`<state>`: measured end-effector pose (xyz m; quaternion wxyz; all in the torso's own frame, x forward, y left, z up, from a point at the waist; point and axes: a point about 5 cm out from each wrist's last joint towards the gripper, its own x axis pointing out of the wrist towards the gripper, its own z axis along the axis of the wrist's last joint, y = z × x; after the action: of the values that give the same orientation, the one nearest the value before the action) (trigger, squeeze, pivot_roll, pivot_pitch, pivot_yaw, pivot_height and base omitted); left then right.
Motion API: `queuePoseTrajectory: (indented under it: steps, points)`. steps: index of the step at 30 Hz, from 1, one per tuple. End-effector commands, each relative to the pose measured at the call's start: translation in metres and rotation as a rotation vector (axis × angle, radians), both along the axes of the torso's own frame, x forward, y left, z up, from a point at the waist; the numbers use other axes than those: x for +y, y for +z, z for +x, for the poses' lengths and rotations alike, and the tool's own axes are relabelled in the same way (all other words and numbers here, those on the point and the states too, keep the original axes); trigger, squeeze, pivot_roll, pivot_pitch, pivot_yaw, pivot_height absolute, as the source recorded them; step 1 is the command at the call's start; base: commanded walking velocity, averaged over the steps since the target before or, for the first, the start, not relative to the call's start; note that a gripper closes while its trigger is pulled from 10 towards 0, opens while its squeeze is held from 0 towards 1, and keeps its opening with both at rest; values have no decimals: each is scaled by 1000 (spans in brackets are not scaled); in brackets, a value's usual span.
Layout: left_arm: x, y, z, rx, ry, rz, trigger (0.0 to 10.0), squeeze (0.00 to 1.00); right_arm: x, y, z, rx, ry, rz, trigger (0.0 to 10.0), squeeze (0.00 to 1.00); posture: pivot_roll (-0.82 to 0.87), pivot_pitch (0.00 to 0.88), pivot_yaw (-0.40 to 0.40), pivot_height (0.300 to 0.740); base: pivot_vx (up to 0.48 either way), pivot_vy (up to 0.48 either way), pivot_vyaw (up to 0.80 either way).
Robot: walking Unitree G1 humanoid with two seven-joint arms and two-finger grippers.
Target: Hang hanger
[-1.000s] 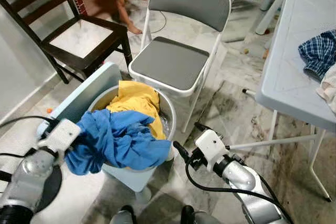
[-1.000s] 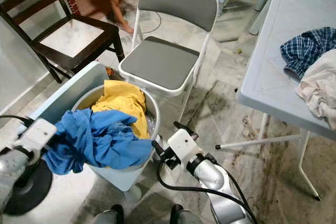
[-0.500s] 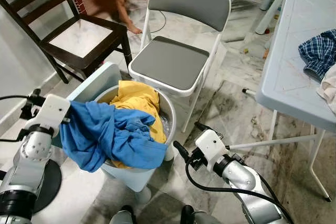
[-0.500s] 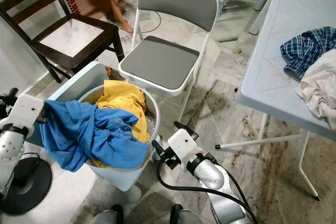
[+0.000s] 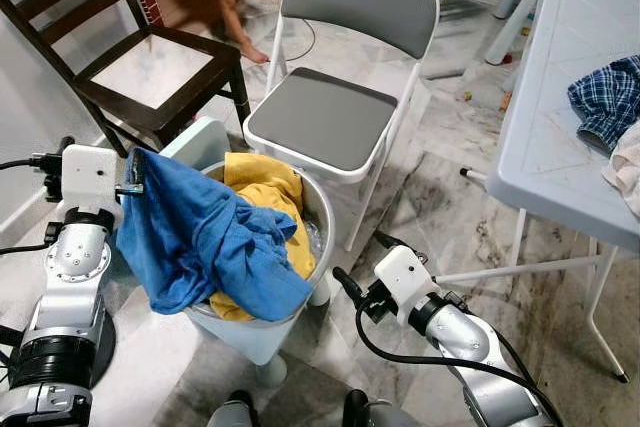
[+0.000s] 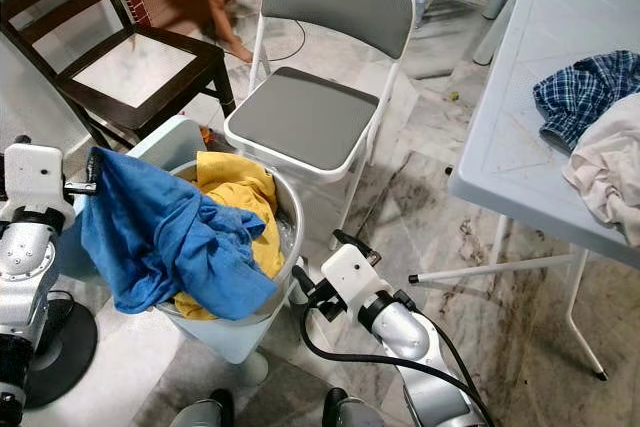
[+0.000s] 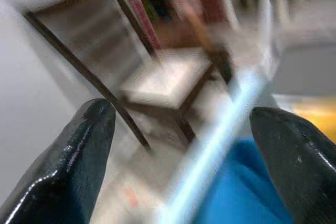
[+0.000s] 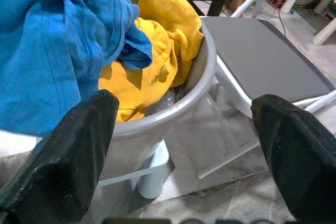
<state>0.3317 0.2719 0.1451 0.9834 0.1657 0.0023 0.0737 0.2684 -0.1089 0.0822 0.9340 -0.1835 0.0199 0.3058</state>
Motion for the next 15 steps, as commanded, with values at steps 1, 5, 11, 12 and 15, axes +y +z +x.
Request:
queuePoseTrajectory:
  steps: [1,5,11,12,15]
  points:
    - [-6,-43,-9,237,-30,-133,10000,1000,-1,-3,-1,12,-6,-8,10000,0,152,243,-26,740,0,0,0]
    - [-8,-55,-16,307,-54,-80,10000,1000,-2,-3,-1,11,-9,-10,10000,0,152,244,-28,740,0,0,0]
    - [-16,-37,-12,164,-49,-127,10000,1000,-2,-3,-1,12,-8,-13,10000,0,160,247,-35,740,0,0,0]
    - [-18,-33,-10,150,-53,-140,10000,1000,-2,-3,0,11,-7,-13,10000,0,161,247,-38,740,0,0,0]
    - [-36,-11,5,35,-110,-173,10000,1000,0,-2,1,9,-1,-13,10000,0,161,245,-41,740,0,0,0]
